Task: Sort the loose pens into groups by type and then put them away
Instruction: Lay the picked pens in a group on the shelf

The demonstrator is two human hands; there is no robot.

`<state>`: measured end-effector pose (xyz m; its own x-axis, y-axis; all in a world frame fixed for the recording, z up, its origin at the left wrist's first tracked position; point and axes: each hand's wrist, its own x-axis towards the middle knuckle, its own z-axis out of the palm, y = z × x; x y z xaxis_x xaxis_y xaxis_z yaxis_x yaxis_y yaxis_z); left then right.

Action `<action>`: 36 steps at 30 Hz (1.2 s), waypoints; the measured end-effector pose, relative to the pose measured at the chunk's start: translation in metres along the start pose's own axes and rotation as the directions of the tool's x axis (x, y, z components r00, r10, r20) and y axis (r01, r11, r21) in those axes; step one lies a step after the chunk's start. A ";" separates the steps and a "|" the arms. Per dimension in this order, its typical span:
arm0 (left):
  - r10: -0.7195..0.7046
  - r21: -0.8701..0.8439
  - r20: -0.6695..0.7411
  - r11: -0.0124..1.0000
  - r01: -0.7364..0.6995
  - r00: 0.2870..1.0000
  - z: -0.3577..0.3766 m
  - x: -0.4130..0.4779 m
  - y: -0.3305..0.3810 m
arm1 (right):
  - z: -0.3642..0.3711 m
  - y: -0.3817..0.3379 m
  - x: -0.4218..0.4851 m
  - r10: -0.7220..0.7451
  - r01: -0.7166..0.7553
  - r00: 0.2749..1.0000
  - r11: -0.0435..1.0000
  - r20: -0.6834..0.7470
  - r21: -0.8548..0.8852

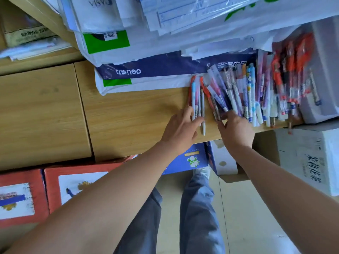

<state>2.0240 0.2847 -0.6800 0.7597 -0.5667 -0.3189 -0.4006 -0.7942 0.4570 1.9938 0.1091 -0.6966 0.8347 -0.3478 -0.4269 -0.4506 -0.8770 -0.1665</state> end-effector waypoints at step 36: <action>-0.544 -0.756 0.258 0.401 0.517 0.799 -0.007 0.007 -0.019 | 0.000 -0.037 0.018 -0.067 0.053 0.993 0.989 0.099 0.138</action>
<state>2.0405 0.2970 -0.6856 0.6928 -0.0774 -0.7170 0.6192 -0.4458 0.6464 2.0253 0.1352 -0.6979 0.8277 -0.2538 -0.5005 -0.4450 -0.8402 -0.3099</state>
